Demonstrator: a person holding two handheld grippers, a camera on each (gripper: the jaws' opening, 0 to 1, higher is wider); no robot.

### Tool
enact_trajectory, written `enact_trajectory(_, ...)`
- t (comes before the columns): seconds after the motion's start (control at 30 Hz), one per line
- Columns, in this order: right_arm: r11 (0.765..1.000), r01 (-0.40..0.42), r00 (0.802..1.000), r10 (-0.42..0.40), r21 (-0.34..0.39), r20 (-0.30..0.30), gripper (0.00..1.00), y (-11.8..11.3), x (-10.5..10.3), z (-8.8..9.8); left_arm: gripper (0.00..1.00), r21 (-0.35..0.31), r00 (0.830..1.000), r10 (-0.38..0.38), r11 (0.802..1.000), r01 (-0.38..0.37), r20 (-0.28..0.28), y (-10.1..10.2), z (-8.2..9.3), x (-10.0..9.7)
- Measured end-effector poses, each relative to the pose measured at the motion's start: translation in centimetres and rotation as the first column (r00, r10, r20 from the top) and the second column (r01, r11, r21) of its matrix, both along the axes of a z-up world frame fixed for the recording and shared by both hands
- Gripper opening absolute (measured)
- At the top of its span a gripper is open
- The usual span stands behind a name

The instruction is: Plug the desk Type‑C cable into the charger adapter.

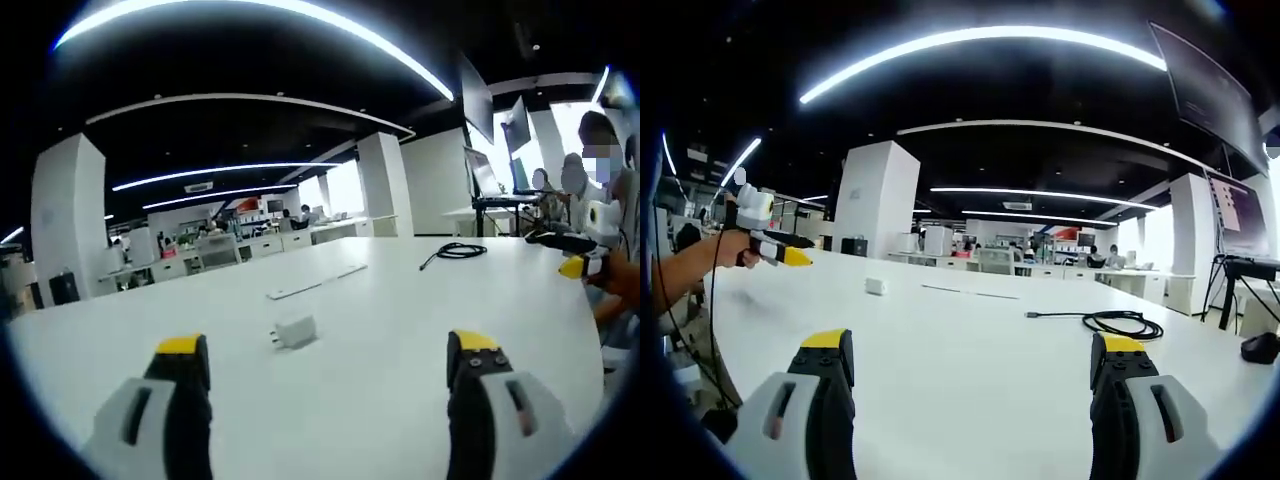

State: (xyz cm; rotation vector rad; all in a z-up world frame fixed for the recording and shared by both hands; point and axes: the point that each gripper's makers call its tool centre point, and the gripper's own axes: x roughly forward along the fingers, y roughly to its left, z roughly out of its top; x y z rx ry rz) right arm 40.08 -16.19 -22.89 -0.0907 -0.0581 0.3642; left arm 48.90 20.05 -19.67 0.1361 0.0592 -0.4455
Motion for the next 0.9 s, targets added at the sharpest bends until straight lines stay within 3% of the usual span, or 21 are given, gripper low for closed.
enact_trajectory(0.53, 1.000, 0.001, 1.000, -0.001, 0.004, -0.010, 1.00, -0.1, 0.2, -0.4, 0.99, 0.051, 0.999, -0.026, 0.998, 0.028, -0.047, 0.4, -0.7, 2.6)
enact_trajectory(0.9, 1.000, -0.004, 1.000, 0.004, 0.004, -0.012, 1.00, 0.0, 0.2, -0.5, 0.98, 0.100, 0.996, -0.060, 0.993, 0.066, -0.060, 0.2, -0.3, 5.1)
